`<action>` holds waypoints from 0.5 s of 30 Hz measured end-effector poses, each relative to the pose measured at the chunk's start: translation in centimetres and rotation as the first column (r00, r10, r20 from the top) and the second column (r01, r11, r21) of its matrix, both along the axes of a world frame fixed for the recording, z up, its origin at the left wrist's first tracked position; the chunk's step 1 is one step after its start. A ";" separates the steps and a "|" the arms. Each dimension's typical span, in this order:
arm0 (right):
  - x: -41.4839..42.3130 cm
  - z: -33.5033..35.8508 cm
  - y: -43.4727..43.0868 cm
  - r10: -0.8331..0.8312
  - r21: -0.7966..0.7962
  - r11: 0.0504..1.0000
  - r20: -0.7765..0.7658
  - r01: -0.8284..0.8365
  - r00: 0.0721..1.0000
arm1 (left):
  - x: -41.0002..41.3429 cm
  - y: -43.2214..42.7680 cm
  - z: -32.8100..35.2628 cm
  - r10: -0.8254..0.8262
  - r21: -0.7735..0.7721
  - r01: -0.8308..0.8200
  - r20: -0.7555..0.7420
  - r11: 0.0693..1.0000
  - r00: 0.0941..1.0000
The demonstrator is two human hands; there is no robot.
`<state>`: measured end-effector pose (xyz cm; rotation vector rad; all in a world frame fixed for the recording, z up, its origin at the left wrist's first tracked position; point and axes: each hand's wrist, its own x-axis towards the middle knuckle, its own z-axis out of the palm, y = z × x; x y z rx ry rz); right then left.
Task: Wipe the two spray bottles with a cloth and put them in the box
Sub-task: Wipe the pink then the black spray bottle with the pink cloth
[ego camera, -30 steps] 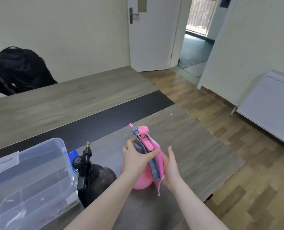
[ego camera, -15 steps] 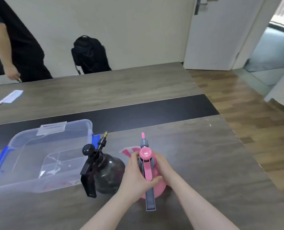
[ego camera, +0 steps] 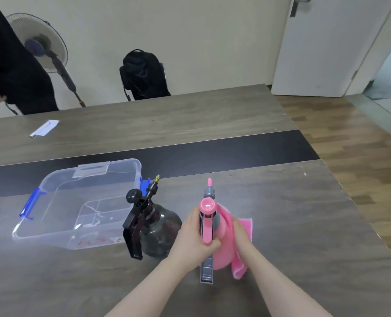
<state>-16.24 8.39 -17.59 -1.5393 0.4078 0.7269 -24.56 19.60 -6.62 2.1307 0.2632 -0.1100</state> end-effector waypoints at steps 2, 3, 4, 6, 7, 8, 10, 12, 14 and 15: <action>-2.1 -0.7 0.2 -0.241 0.038 0.968 -0.106 0.246 0.965 | 0.0 -0.1 0.1 -0.003 -0.003 0.003 0.006 1.000 1.000; -3.2 -1.3 0.4 -0.322 0.071 0.940 -0.130 0.333 0.938 | 0.1 -0.2 0.1 -0.002 -0.004 0.002 0.014 1.000 1.000; -4.1 -1.1 0.7 -0.397 0.088 0.908 -0.132 0.410 0.908 | 0.1 -0.3 0.1 0.002 -0.004 -0.001 0.027 1.000 1.000; -6.3 -0.5 1.6 -0.478 0.121 0.867 -0.072 0.484 0.875 | 0.1 -0.7 0.0 0.017 0.000 -0.017 0.065 1.000 0.998; -7.1 -1.3 1.8 -0.482 0.141 0.868 0.011 0.476 0.876 | 0.2 -0.8 -0.1 0.028 0.008 -0.029 0.084 1.000 0.996; -8.1 -0.6 2.2 -0.458 0.108 0.887 0.101 0.448 0.883 | 0.3 -0.9 -0.3 0.041 0.017 -0.042 0.096 0.999 0.995; -9.2 -0.9 2.5 -0.354 0.028 0.934 0.215 0.356 0.910 | 0.5 -1.0 -1.0 0.055 0.028 -0.059 0.109 0.998 0.993; -9.7 -0.4 2.2 -0.294 0.029 0.953 0.335 0.302 0.895 | 0.6 -1.0 -1.4 0.041 0.038 -0.045 0.106 0.998 0.994; -9.7 -0.5 2.2 -0.445 0.144 0.895 0.338 0.422 0.829 | 0.6 -0.5 -1.5 0.004 0.029 -0.006 0.076 1.000 0.997; -9.9 -0.3 2.3 -0.517 0.161 0.855 0.343 0.493 0.785 | 0.6 -0.2 -1.5 -0.014 0.009 0.013 0.055 1.000 0.998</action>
